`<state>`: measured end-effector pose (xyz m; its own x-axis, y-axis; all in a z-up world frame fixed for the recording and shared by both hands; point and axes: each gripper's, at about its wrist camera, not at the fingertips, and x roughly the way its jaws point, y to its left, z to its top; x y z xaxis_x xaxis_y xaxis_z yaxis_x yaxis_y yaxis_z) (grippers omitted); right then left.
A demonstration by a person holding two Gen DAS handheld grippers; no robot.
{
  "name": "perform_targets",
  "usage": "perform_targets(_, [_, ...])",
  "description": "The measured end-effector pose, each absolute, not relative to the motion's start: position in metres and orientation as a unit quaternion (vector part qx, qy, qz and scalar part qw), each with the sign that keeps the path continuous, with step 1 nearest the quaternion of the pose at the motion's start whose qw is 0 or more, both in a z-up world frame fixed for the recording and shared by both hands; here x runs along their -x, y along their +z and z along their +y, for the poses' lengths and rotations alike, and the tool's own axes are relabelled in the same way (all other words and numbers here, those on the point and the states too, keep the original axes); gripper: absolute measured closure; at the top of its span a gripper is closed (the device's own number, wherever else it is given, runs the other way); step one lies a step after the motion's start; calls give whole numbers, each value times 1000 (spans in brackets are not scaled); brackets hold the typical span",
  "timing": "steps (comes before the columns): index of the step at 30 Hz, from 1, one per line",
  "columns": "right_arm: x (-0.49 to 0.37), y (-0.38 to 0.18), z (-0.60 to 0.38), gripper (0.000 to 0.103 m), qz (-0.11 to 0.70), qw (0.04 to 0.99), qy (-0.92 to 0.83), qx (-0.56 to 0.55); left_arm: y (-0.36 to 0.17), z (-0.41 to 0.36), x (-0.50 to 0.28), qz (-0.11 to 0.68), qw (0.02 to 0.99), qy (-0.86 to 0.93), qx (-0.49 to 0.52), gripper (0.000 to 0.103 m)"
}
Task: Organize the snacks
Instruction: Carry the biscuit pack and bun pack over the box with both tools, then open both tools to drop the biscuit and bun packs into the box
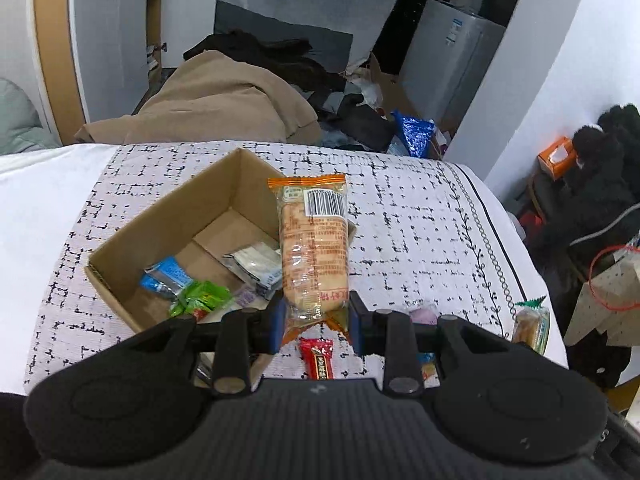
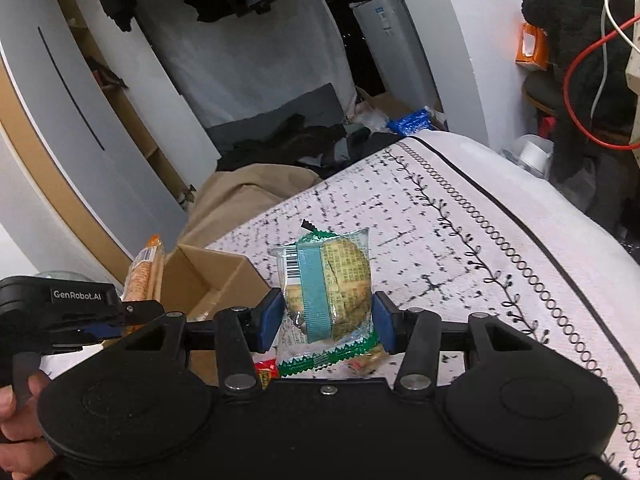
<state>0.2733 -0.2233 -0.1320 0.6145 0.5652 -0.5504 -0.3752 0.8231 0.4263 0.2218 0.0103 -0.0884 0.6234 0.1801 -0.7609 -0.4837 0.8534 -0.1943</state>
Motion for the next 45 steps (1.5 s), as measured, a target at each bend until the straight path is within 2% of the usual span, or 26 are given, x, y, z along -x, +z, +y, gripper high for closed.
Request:
perform_targets(25, [-268, -126, -153, 56, 343, 881, 307, -106, -108, 94, -221, 408, 855, 208, 245, 72])
perform_targets(33, [-283, -125, -114, 56, 342, 873, 330, -111, -112, 112, -220, 416, 850, 209, 247, 52])
perform_targets(41, [-290, -136, -79, 56, 359, 859, 350, -100, -109, 137, -217, 416, 844, 226, 251, 48])
perform_targets(45, [-291, -136, -69, 56, 360, 857, 355, -100, -107, 143, -216, 416, 844, 228, 251, 37])
